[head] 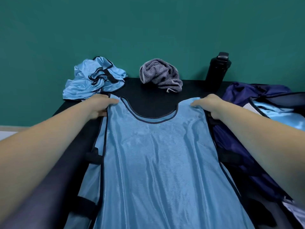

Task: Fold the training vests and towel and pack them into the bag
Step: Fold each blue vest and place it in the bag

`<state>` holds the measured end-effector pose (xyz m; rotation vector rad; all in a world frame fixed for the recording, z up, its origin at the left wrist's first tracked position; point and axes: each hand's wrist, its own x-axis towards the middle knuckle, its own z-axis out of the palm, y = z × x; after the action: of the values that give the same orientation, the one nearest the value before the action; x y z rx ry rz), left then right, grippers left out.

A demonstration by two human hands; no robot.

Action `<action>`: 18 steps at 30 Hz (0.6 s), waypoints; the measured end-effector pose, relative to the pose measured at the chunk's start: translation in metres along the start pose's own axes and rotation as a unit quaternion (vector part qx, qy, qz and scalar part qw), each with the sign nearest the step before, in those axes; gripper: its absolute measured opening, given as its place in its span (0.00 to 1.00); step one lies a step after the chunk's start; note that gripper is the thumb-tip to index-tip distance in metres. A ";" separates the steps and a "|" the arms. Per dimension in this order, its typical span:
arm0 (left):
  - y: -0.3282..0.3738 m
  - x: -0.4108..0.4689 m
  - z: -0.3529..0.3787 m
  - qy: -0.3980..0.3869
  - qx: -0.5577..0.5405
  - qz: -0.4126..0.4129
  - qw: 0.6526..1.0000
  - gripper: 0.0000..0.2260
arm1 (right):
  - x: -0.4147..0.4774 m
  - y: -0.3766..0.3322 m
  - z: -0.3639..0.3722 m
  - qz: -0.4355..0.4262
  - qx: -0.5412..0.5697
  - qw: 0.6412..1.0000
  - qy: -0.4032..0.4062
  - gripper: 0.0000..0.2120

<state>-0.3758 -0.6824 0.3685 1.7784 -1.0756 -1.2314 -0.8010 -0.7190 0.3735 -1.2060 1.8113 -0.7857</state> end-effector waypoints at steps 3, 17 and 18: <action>-0.002 -0.004 -0.007 0.022 0.059 0.010 0.998 0.09 | 0.000 0.004 -0.002 -0.001 -0.041 0.999 -0.011 0.24; -0.005 0.004 -0.009 0.086 0.151 0.056 0.983 0.13 | 0.011 0.014 0.003 -0.002 -0.054 0.998 0.028 0.20; -0.007 0.003 -0.008 0.087 0.161 0.056 0.982 0.14 | 0.010 0.014 0.003 -0.002 -0.062 0.998 0.025 0.20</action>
<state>-0.3657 -0.6820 0.3639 1.9921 -1.3070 -0.8520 -0.8069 -0.7238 0.3574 -1.2794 1.9238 -0.7207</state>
